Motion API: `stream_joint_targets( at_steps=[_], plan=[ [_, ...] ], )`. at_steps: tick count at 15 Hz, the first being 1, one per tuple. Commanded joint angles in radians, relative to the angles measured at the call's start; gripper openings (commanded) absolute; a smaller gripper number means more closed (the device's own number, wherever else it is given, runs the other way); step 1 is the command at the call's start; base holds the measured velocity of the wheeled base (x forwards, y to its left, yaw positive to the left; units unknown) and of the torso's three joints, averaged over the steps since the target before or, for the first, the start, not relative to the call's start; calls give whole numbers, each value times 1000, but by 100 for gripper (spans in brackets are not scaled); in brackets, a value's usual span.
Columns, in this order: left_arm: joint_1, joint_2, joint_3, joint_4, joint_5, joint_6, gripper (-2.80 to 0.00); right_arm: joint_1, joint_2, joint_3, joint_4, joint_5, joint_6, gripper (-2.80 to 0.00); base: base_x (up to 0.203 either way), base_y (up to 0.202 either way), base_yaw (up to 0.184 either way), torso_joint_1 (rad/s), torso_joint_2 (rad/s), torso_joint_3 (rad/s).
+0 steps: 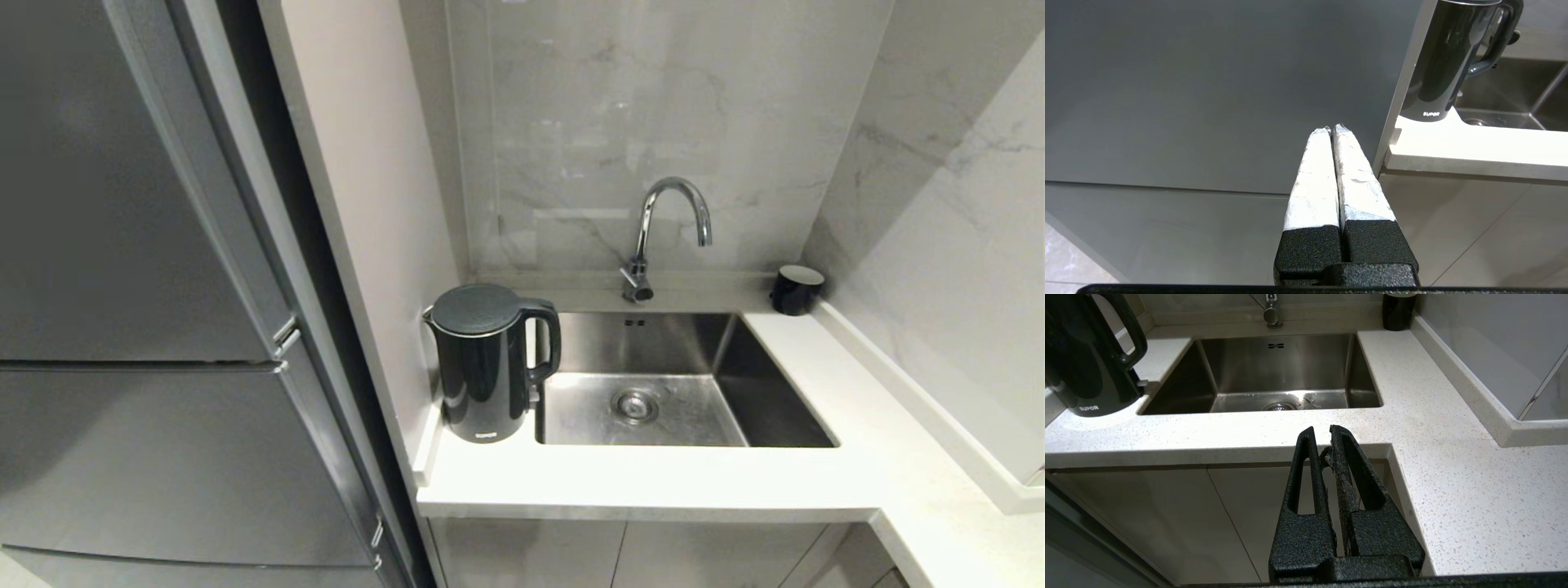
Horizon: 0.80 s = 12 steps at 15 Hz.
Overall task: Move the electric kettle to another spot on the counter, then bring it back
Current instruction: Grab the kettle
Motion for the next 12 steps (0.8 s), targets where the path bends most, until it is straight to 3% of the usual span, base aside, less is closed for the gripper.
stream_joint_targets(
  at_steps=[1,12],
  plan=[
    [0,0,0,0,0,-1,-280,0,1,0,0,0,0,-280,0,0,0,0,0,0],
    [0,-1,0,0,0,-1,-280,0,1,0,0,0,0,-280,1,0,-8,0,0,0]
  ],
)
